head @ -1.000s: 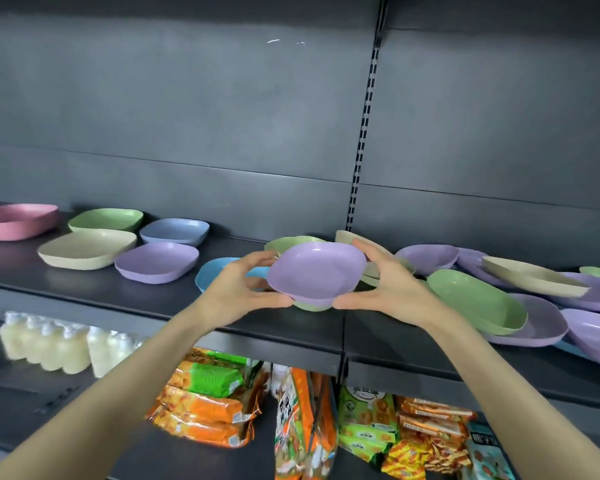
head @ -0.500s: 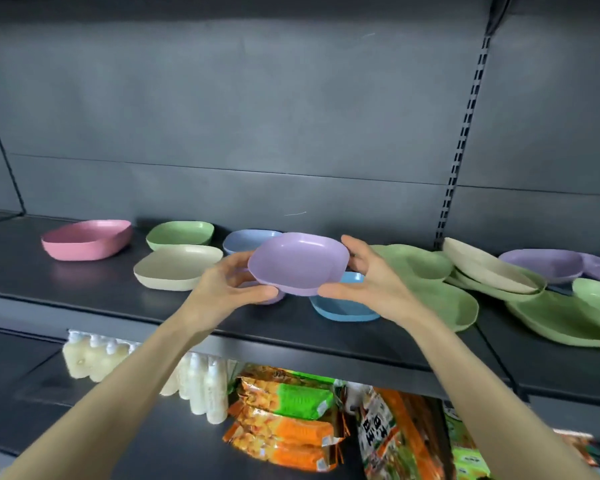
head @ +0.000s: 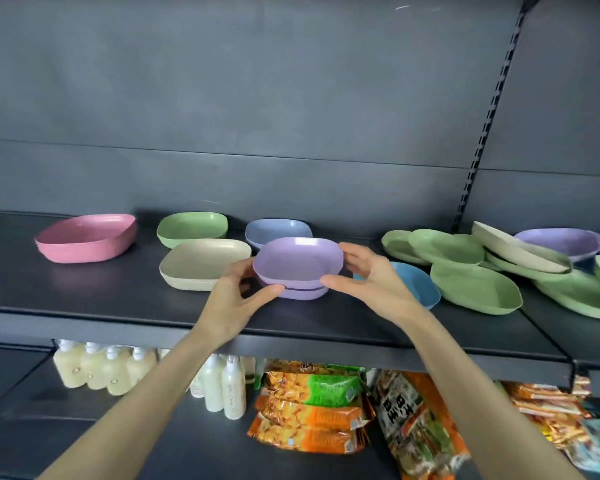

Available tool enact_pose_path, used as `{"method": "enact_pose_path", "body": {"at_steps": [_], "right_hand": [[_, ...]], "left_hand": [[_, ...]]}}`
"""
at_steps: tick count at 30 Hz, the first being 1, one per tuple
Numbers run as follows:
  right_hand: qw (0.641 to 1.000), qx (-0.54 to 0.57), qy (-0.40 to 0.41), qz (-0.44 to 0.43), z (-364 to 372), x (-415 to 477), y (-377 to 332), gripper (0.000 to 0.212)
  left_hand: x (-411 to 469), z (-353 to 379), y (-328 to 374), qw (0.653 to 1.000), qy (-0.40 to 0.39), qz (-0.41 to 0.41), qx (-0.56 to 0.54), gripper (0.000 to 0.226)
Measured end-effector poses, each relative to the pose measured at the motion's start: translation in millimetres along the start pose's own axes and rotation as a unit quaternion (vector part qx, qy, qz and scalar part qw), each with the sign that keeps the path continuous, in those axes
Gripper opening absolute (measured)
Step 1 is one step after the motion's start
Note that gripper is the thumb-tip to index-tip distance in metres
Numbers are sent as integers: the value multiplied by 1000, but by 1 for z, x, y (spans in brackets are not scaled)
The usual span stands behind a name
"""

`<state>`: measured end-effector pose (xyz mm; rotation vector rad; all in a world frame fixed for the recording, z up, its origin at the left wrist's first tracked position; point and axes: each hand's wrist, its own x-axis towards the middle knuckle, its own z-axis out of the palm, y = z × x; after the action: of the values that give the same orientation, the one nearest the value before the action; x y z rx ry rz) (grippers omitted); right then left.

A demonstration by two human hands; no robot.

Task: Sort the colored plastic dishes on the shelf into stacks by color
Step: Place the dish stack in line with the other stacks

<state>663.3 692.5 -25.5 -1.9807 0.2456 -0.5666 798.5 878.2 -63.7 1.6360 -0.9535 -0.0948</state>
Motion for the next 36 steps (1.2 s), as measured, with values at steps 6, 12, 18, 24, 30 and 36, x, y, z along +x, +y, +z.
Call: {"method": "enact_pose_path", "body": {"at_steps": [6, 12, 18, 24, 30, 36], "right_hand": [[999, 44, -8, 8, 11, 2, 4, 41], [998, 56, 7, 18, 23, 2, 16, 53], [998, 46, 5, 32, 27, 1, 23, 48], [998, 46, 29, 37, 28, 1, 24, 46], [998, 20, 38, 44, 29, 1, 26, 40], [998, -15, 46, 45, 28, 0, 28, 45]], "left_hand": [[6, -4, -10, 1000, -12, 0, 25, 57], [12, -4, -10, 997, -41, 11, 64, 49], [17, 0, -11, 994, -34, -6, 108, 43], [15, 3, -11, 994, -10, -18, 107, 32], [12, 2, -13, 996, -5, -38, 79, 45], [10, 3, -8, 995, -13, -39, 89, 37]]}}
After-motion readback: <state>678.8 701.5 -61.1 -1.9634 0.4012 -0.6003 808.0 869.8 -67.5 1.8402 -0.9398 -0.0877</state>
